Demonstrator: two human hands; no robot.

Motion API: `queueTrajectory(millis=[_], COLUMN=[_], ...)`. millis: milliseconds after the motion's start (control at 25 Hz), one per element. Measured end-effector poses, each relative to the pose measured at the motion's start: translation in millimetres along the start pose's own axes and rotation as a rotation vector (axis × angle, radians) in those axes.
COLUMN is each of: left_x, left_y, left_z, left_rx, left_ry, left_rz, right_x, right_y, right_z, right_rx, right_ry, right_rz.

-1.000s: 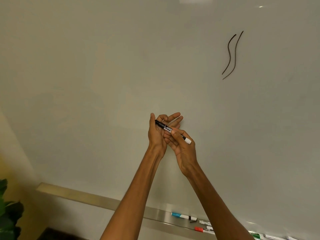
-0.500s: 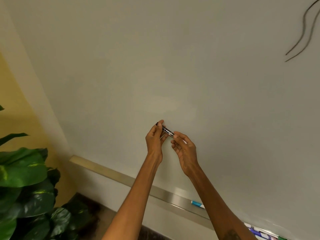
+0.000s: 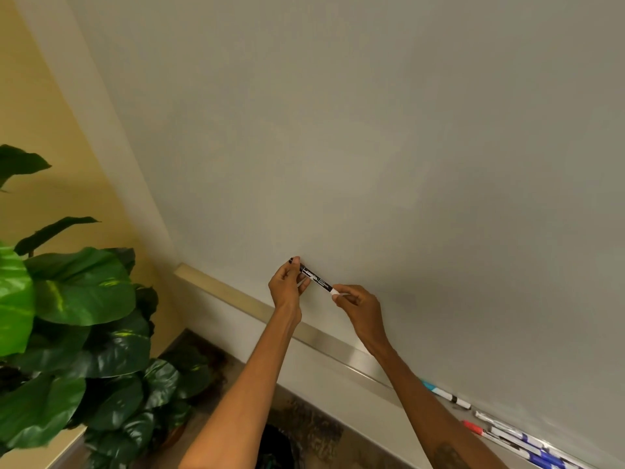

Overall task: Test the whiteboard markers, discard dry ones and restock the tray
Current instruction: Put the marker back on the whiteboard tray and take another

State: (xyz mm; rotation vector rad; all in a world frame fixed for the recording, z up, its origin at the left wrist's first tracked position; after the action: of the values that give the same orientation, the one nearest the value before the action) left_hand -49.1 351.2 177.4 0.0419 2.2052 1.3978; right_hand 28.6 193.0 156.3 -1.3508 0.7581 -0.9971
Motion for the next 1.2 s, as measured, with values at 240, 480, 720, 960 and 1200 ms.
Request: queueTrajectory(millis=[240, 480, 720, 960, 1200], left_x=[48.2, 86.1, 121.4, 169.7, 191.0], left_y=[-41.6, -79.4, -96.8, -111.4, -111.3], left_z=[43.3, 76.9, 99.2, 99.0, 99.7], left_rx=[0.145, 0.272, 0.326, 0.37, 0.35], left_ry=[0.081, 0.154, 0.189, 0.188, 0.175], left_rz=[0.038, 0.073, 0.209, 0.307, 0.389], right_x=[-38.4, -66.1, -91.2, -135.6, -160.2], right_y=[53.1, 106.2, 157.3, 206.8, 223.7], right_z=[4.6, 15.0, 20.0, 24.7, 32.0], right_rx=[0.033, 0.039, -0.043, -0.137, -0.148], right_ry=[-0.075, -0.103, -0.072, -0.087, -0.077], right_rz=[-0.254, -0.465, -0.528, -0.643, -0.649])
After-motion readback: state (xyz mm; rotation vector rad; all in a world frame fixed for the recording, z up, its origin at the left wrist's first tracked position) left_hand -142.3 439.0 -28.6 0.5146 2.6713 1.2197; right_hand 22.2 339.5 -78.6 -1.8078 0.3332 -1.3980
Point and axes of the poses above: each hand's wrist, its own z-axis towards the middle knuckle, its own x-axis out of the back of the hand, y = z × x, the point moved 4 cm from there along z, towards the middle knuckle, and after that the axes turned 6 degrees about y, right-handed, at the moved point
